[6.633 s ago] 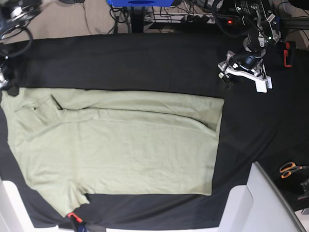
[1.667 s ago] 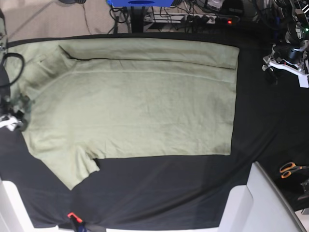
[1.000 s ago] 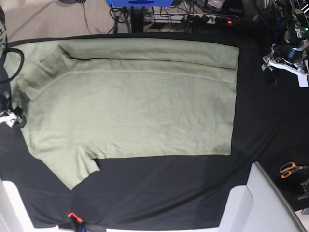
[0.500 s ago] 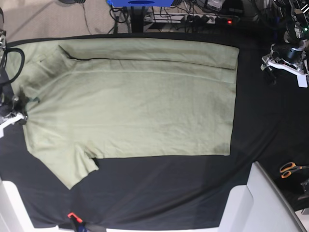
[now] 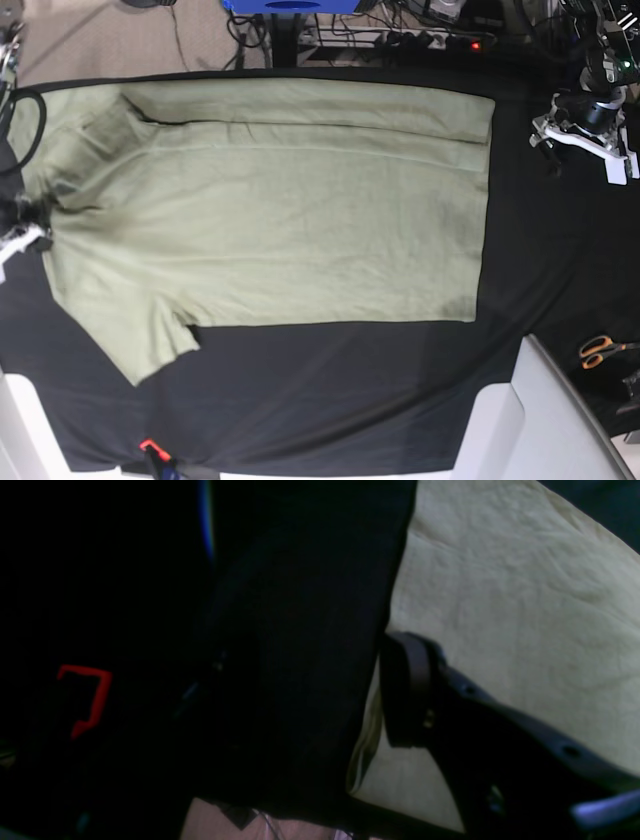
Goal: Fold the T-shirt properly
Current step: 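Grasp the sleeve edge with the right gripper and fold it inward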
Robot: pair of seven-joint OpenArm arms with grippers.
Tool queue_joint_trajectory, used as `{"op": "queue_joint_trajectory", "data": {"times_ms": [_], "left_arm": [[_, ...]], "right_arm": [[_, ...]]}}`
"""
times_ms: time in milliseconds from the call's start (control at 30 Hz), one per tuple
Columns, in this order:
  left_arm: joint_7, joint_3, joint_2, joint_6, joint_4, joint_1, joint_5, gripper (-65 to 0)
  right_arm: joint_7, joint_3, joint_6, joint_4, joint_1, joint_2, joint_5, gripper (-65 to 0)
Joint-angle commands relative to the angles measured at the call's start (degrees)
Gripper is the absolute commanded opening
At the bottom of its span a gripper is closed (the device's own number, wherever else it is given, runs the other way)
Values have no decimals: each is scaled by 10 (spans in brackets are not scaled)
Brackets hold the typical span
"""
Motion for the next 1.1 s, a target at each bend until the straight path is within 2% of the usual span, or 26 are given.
{"op": "queue_joint_trajectory", "data": {"times_ms": [0, 133, 367, 400, 467, 533, 633, 667, 700, 833, 967, 1067], "left_arm": [[-12, -5, -8, -1, 8, 0, -7, -304], [-12, -5, -9, -1, 8, 0, -7, -304], [-12, -1, -9, -1, 8, 0, -7, -304], [-12, 4, -10, -1, 8, 0, -7, -304], [-12, 13, -12, -1, 8, 0, -6, -304], [-13, 20, -10, -1, 8, 0, 15, -304], [-13, 31, -6, -1, 9, -6, 58, -304], [-13, 32, -5, -1, 8, -7, 65, -304], [-13, 31, 0, -1, 8, -7, 67, -303], [-14, 31, 4, -1, 9, -8, 67, -303], [-14, 33, 5, -1, 9, -8, 66, -303], [-14, 31, 6, -1, 9, -7, 66, -303]], "right_arm": [[-8, 14, 2, 31, 0, 10, 8, -642], [-70, 38, 2, 112, -42, -5, 8, -641], [-173, 105, 2, 249, -97, -60, 7, -630], [-190, 116, 2, 262, -102, -66, 7, -611], [-231, 131, 2, 279, -106, -74, 6, -519], [-272, 135, 2, 292, -106, -74, 8, -365], [-284, 154, 2, 331, -107, -87, 8, -117], [-280, 167, 2, 344, -107, -93, 5, -57], [-274, 175, 2, 351, -103, -95, 5, -30], [-227, 148, 2, 302, -42, -67, -1, -86], [-177, 105, 2, 121, 64, -35, -57, -164], [-103, 83, 2, -19, 133, -22, -115, -180]]}}
